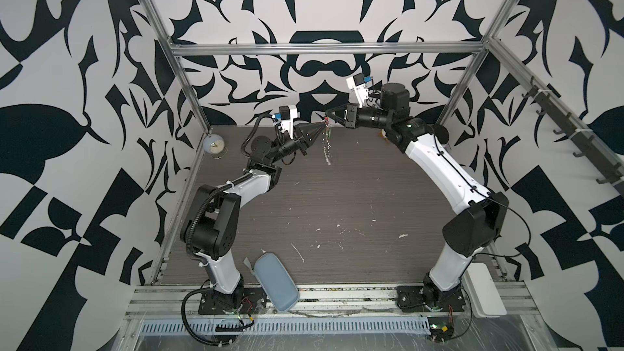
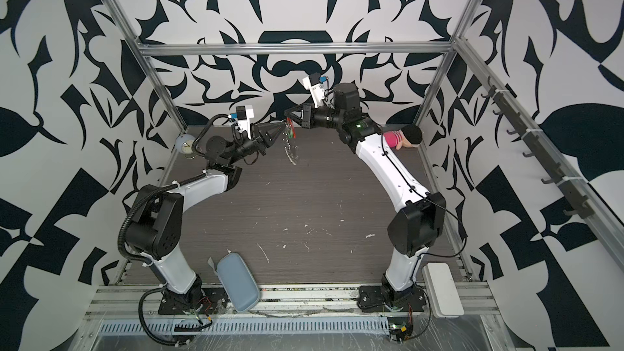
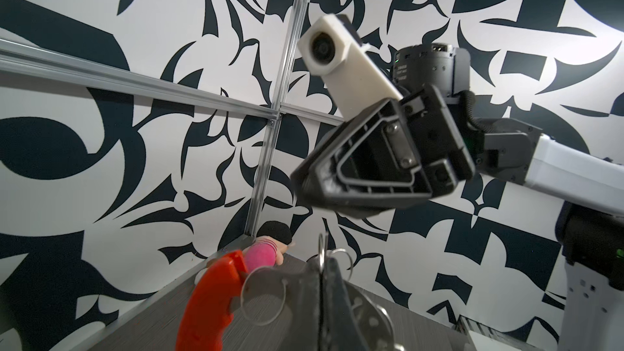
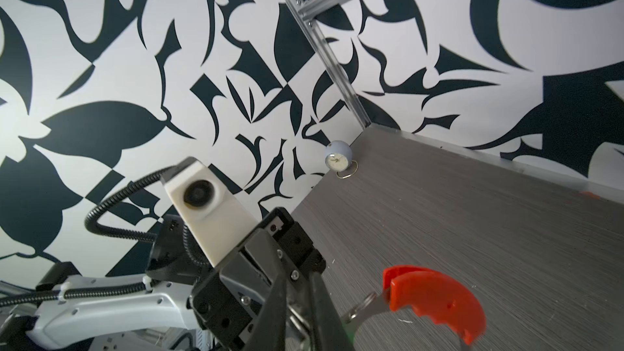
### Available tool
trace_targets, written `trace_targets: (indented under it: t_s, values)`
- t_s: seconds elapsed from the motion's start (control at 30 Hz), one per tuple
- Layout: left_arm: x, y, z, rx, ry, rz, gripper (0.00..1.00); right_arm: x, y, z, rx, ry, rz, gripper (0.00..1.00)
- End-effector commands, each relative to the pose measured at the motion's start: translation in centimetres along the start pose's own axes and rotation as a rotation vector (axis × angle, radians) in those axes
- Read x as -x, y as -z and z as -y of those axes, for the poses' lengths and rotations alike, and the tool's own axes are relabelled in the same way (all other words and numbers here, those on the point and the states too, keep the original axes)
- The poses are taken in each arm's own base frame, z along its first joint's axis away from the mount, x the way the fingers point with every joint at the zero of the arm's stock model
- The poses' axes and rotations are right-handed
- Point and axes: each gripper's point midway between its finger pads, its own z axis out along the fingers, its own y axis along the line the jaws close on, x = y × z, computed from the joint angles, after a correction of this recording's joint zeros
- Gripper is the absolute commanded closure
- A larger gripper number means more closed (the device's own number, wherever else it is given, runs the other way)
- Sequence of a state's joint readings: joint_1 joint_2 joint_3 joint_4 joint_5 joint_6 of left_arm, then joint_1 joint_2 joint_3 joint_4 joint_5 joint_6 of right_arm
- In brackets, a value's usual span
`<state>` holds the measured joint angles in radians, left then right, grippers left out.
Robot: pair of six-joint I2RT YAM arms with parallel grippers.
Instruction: Put the keys on the keyring
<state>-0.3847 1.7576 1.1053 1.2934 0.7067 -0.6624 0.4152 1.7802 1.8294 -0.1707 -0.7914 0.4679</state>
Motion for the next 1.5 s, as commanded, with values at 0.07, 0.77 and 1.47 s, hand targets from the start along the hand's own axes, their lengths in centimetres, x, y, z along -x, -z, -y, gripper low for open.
trace_targets:
  t_s: [0.07, 0.77, 1.47]
  values:
    - [2.3, -0.2, 1.5, -0.066, -0.034, 0.068, 1.0, 1.8, 1.3, -3.5, 0.06, 0.126, 0.042, 0.82]
    - [3.4, -0.1, 1.4, -0.075, -0.003, 0.096, 1.0, -0.2, 0.8, -3.9, 0.118, 0.09, 0.003, 0.8]
    - [3.9, -0.1, 1.4, -0.073, 0.0, 0.105, 1.0, -0.9, 1.4, -3.8, 0.115, 0.087, 0.002, 0.78]
